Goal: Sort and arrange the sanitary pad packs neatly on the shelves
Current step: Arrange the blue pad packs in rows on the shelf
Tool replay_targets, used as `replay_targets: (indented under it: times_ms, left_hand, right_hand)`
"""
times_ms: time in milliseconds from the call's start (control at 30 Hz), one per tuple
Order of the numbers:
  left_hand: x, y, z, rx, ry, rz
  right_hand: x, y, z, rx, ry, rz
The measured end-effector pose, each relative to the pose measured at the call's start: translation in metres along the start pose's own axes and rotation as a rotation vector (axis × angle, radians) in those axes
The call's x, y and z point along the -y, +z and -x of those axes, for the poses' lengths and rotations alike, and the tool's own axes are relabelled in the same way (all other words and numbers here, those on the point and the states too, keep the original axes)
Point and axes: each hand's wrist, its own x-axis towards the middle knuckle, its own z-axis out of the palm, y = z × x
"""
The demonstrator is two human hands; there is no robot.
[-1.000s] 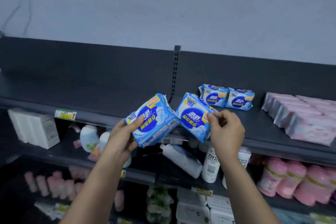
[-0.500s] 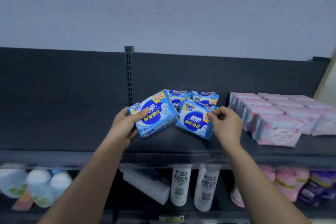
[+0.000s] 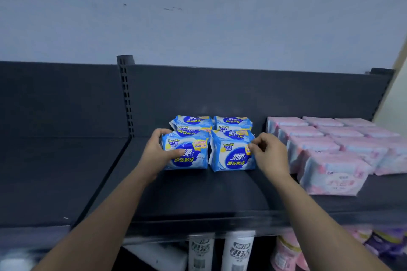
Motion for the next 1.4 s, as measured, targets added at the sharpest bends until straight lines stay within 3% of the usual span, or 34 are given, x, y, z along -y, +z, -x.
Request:
replay_targets:
  times_ms: [167, 333, 600, 867, 1100, 1400]
  left_hand:
    - [0.004, 0.009, -0.002, -0.04, 0.029, -0.241]
    - [0.0, 0.02, -0.003, -0.074, 0.051, -0.328]
    - [0.001, 0.027, -0.004, -0.073, 0.031, -0.333]
    - [-0.004, 0.036, 0.004, -0.153, 0.063, -0.521]
    - [-0.019, 0.034, 0.032, -0.152, 0.169, -0.963]
    - [-0.033, -0.01, 0.11, -0.258, -0.003, -1.518]
  right_hand:
    - [-0.004, -0.003, -0.005, 0.03, -0.081, 0.037]
    - [-0.004, -0.01, -0.007, 0.194, -0.103, 0.177]
    - [-0.012, -0.006, -0.013, 0.164, -0.114, 0.173]
    - [-0.007, -0.006, -0.007, 0.148, -0.179, 0.338]
    - [0.016, 0.006, 0.011, 0.131, -0.518, 0.358]
    - [0.065, 0.017, 0.051, 0.386, -0.676, 0.287]
